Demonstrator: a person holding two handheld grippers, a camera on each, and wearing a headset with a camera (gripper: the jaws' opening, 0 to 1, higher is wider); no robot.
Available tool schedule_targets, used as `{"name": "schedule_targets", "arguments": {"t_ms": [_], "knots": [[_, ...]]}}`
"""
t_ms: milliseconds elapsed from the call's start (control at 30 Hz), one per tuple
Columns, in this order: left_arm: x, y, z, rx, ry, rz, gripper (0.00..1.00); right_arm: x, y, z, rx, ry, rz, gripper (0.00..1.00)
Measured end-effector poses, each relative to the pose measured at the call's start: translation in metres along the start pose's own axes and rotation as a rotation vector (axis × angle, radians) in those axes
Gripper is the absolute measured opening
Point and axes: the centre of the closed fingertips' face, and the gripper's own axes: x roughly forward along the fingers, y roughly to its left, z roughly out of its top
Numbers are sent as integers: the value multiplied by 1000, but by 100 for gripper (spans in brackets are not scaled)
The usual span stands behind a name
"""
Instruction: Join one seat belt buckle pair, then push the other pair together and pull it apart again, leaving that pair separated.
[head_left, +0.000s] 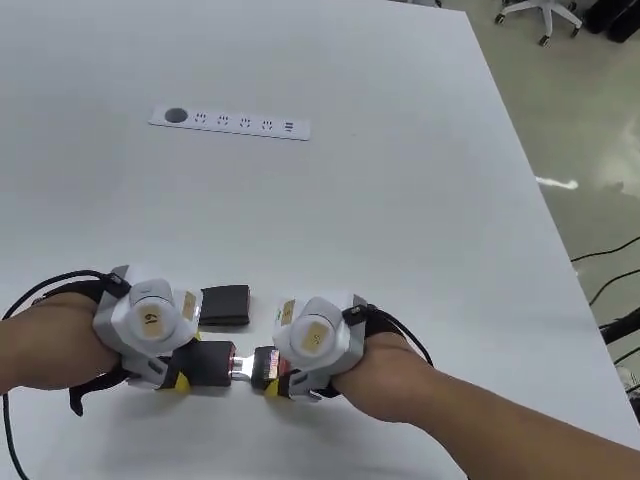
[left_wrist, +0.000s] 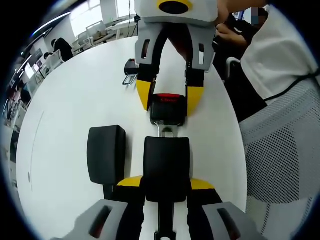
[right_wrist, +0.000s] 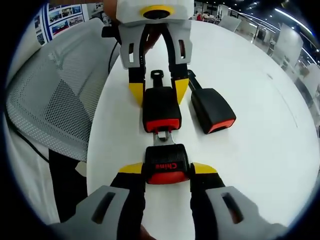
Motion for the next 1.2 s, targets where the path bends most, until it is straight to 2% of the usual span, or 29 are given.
{"name": "schedule_targets", "arguments": {"t_ms": [133, 367, 600, 700, 933, 967, 1000, 1200], "knots": [[0, -1, 1, 5, 8, -2, 33, -2, 1, 0, -15, 2, 11, 32], [-1, -1, 0, 17, -18, -18, 32, 2, 1, 5, -37, 8, 14, 31], [0, -2, 0, 25, -9, -17, 31, 2, 2, 8, -32, -4, 10, 30], [0, -2, 1, 39, -11, -17, 31, 8, 4, 15, -27, -16, 4, 30], [0, -3, 2, 41, -6, -14, 31, 9, 4, 16, -16, -27, 6, 30], [-1, -4, 1, 43, 1, -11, 31, 11, 6, 21, -23, -44, 15, 30], [-1, -4, 2, 50, -7, -12, 31, 11, 7, 17, -10, -25, 7, 30], [0, -3, 2, 48, -5, -13, 31, 12, 5, 17, -26, -19, 22, 30]]}}
